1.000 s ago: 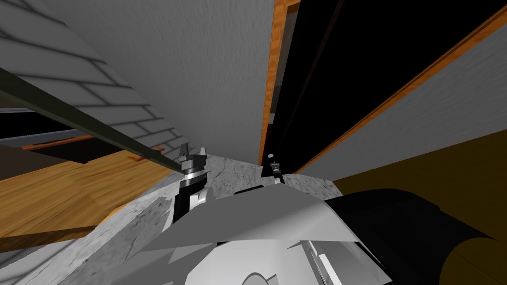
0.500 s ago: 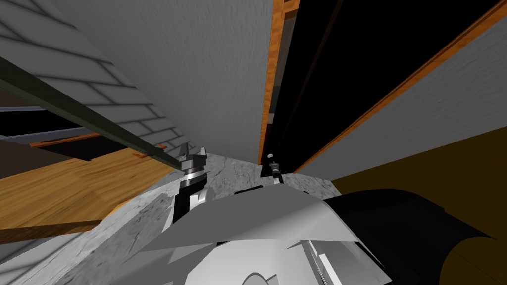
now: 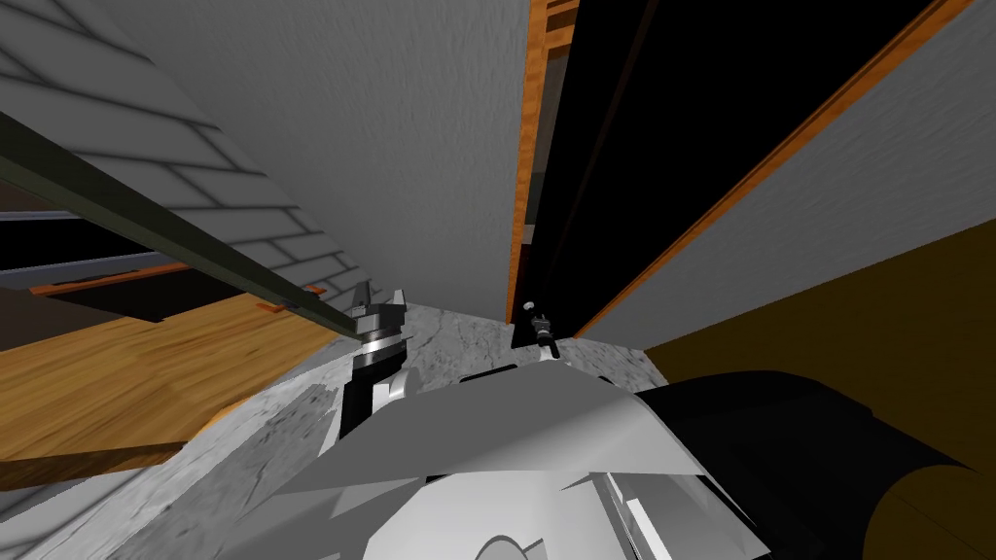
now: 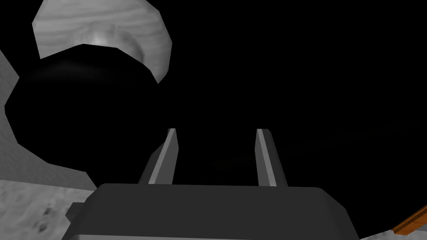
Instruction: Pull the door open
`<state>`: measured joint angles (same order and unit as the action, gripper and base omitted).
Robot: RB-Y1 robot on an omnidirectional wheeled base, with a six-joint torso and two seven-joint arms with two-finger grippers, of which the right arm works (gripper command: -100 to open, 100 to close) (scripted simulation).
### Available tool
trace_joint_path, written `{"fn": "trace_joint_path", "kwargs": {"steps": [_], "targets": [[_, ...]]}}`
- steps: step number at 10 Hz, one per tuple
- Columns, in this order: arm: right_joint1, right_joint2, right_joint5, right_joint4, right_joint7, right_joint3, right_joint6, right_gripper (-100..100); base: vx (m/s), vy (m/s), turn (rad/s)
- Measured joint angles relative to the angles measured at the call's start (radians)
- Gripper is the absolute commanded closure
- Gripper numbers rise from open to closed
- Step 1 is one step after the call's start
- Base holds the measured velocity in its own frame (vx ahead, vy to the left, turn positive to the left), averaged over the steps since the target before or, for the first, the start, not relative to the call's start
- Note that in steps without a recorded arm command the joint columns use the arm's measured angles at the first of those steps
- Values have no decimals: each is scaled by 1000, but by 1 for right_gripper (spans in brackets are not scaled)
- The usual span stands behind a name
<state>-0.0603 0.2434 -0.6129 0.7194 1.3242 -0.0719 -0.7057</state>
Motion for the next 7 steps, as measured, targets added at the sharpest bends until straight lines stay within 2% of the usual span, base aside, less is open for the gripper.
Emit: {"fn": "trace_joint_path", "kwargs": {"steps": [1,4,5,6,7], "targets": [[-12,1,-1,-4,-5,3,16,-100,0,8,5],[-28,1,2,-36,10,-2,0,-100,-6,12,-3],[-30,3,1,-34,11,-1,5,-100,-11,4,-23],[-28,3,-3,-16,2,5,24,-100,2,-6,4],[-28,4,-2,-19,2,4,25,-100,5,-11,5]]}}
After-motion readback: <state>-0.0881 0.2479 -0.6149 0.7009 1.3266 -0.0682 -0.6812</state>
